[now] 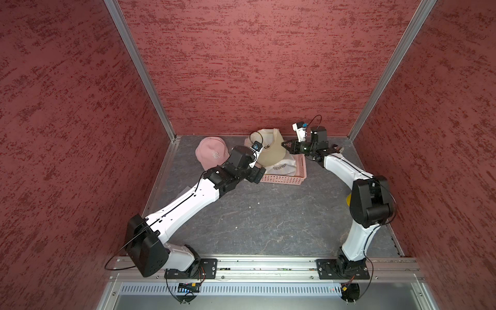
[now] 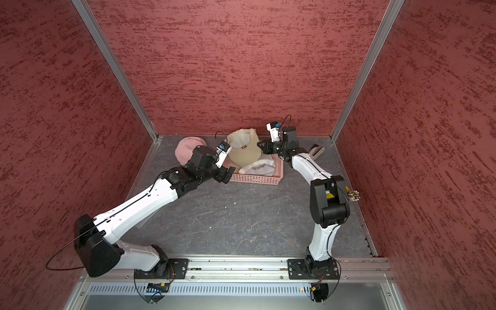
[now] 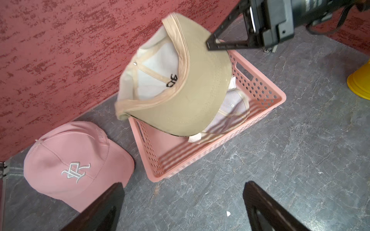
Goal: Turn the baseball cap inside out
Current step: Pick up the baseball cap from the basket.
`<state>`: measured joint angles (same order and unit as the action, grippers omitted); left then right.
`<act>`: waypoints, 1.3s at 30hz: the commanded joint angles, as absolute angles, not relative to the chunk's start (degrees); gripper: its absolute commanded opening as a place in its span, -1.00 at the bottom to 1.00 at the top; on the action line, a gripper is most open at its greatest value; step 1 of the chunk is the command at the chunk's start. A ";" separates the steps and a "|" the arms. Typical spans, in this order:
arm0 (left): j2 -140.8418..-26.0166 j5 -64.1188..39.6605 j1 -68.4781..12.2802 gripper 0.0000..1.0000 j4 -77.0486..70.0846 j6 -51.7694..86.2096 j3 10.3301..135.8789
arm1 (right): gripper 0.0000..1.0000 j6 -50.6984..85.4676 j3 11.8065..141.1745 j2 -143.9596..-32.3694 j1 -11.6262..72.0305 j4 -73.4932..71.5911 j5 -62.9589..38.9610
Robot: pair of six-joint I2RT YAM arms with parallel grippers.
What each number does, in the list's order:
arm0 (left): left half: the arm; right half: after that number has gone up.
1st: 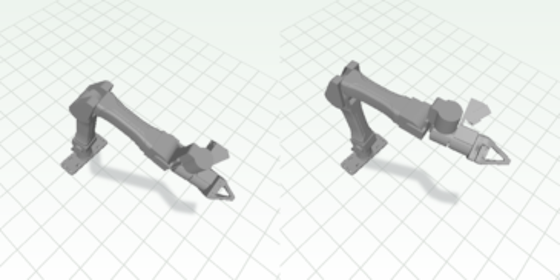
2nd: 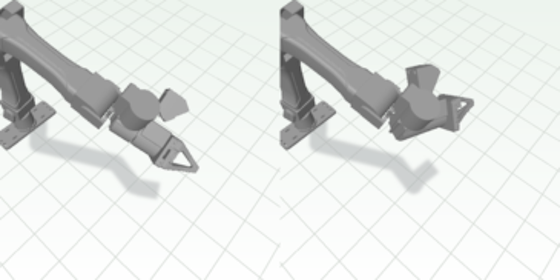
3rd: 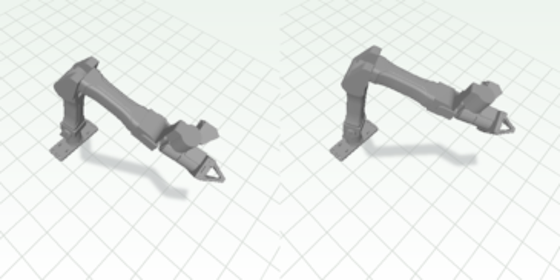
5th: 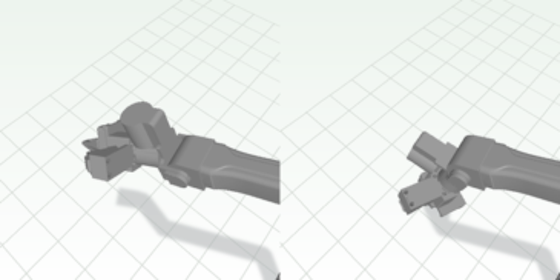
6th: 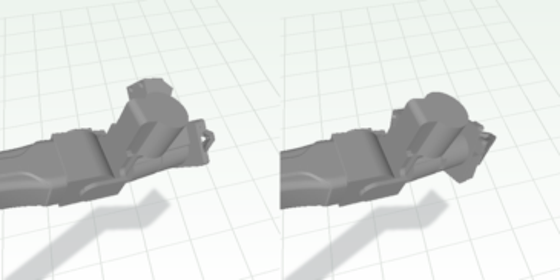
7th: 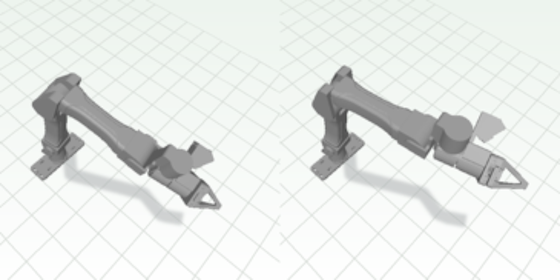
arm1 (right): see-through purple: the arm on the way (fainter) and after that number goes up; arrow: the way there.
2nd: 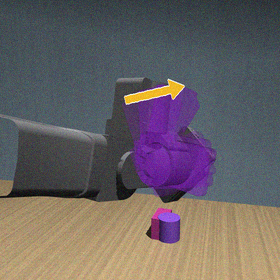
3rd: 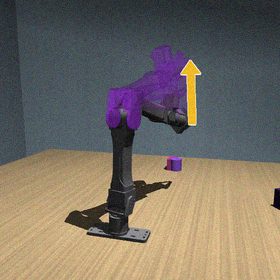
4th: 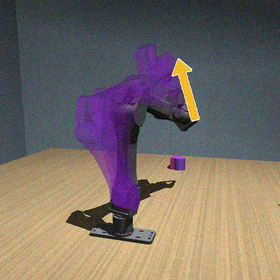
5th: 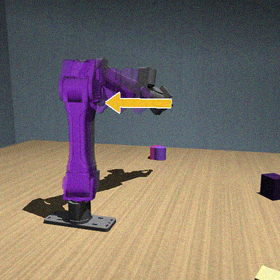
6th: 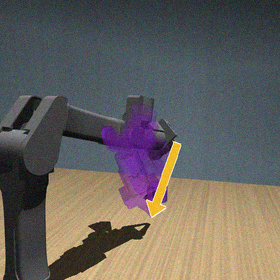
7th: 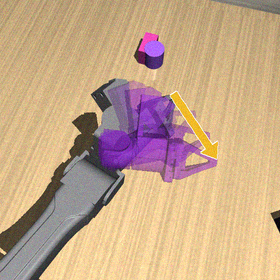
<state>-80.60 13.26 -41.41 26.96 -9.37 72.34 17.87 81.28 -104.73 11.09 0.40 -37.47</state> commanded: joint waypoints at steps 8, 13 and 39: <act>-88.81 35.79 -50.45 0.99 12.01 -29.85 70.28 | -1.00 34.97 75.67 -96.64 11.84 -2.03 -36.08; -92.95 43.15 -52.24 0.99 -1.71 -41.97 66.55 | -1.00 34.80 75.36 -94.31 12.30 1.73 -36.42; -92.69 34.39 -51.40 -1.00 -20.33 -52.29 58.29 | -0.36 35.45 68.27 -90.35 14.07 -2.00 -43.29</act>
<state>-97.65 39.09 -51.68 -25.39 -62.63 57.41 35.57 68.93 -90.96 14.09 3.14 -42.13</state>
